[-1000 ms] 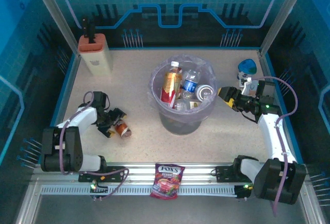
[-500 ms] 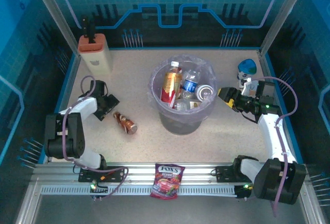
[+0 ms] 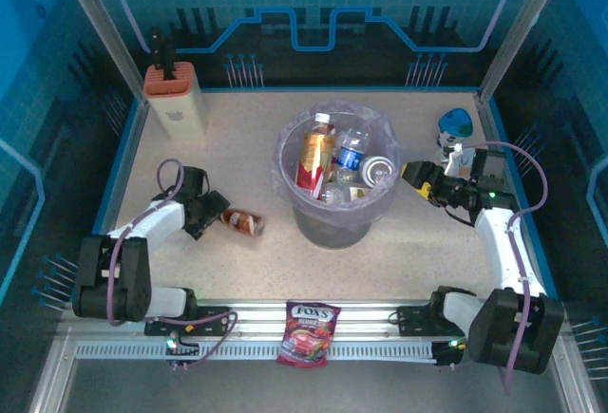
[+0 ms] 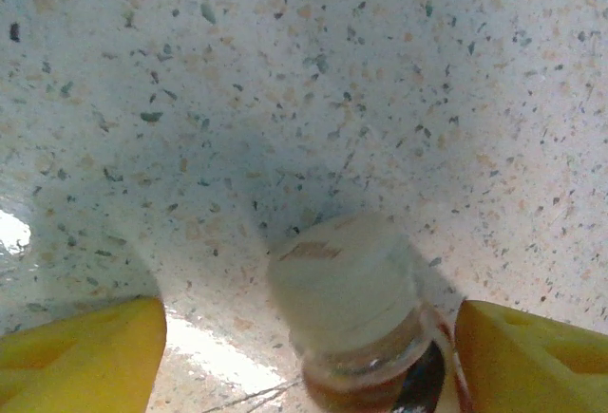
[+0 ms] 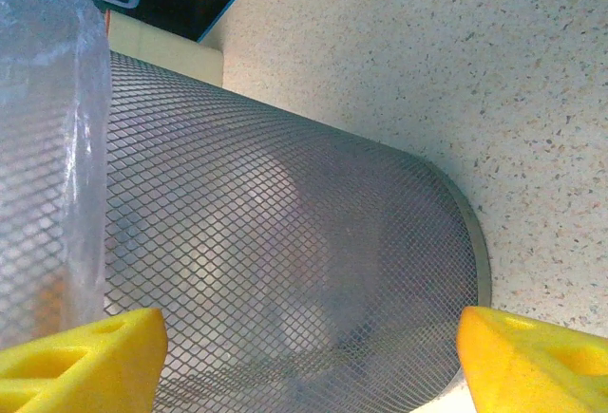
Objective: Put the plastic bottles in the bin
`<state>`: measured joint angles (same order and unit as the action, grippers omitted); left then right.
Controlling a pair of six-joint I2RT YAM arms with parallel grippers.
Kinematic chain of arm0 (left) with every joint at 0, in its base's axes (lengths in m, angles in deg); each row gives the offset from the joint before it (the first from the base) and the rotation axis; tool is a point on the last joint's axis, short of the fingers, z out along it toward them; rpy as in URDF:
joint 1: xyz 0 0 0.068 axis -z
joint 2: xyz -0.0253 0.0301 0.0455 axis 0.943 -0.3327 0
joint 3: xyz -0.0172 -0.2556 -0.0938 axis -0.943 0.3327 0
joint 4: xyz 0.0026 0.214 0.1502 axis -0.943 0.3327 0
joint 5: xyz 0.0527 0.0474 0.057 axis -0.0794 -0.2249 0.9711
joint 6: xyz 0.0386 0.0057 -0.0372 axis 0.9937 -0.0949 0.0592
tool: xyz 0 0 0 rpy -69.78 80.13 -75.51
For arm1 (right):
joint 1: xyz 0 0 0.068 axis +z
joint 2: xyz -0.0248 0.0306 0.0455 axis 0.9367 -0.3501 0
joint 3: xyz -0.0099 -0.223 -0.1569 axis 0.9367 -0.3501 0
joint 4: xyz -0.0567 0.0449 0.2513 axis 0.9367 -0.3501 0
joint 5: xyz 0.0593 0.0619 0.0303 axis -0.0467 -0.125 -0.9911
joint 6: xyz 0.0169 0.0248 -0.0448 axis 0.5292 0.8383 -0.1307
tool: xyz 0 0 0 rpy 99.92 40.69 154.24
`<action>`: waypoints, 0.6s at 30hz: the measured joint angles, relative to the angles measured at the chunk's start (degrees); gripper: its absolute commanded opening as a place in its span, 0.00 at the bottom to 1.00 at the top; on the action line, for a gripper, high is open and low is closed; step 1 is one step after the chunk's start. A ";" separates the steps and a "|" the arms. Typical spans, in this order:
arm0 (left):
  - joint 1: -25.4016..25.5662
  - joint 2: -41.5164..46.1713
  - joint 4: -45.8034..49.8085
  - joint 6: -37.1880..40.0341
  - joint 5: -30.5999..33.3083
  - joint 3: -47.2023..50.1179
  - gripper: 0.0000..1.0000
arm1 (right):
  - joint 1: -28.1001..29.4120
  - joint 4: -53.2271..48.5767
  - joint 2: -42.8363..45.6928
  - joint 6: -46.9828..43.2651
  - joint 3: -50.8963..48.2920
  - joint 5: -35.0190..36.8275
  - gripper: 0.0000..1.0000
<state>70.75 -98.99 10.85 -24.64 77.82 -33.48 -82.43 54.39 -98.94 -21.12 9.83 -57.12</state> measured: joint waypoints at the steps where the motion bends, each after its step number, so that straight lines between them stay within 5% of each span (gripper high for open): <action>1: 0.00 -0.28 0.02 -0.46 0.20 -0.04 0.71 | 0.00 0.04 0.00 0.00 0.00 0.02 0.81; 7: -0.02 -1.51 1.73 -2.29 1.70 -0.76 0.51 | 0.00 0.00 0.15 -0.02 0.00 0.04 0.81; 18: 0.92 -1.20 -2.47 -3.85 -1.90 -0.76 0.35 | 0.00 0.00 0.33 -0.02 0.00 0.04 0.81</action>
<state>71.67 -100.19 8.38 -28.48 75.92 -34.25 -82.43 54.39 -98.61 -21.14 9.83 -57.07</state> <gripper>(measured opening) 0.368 0.808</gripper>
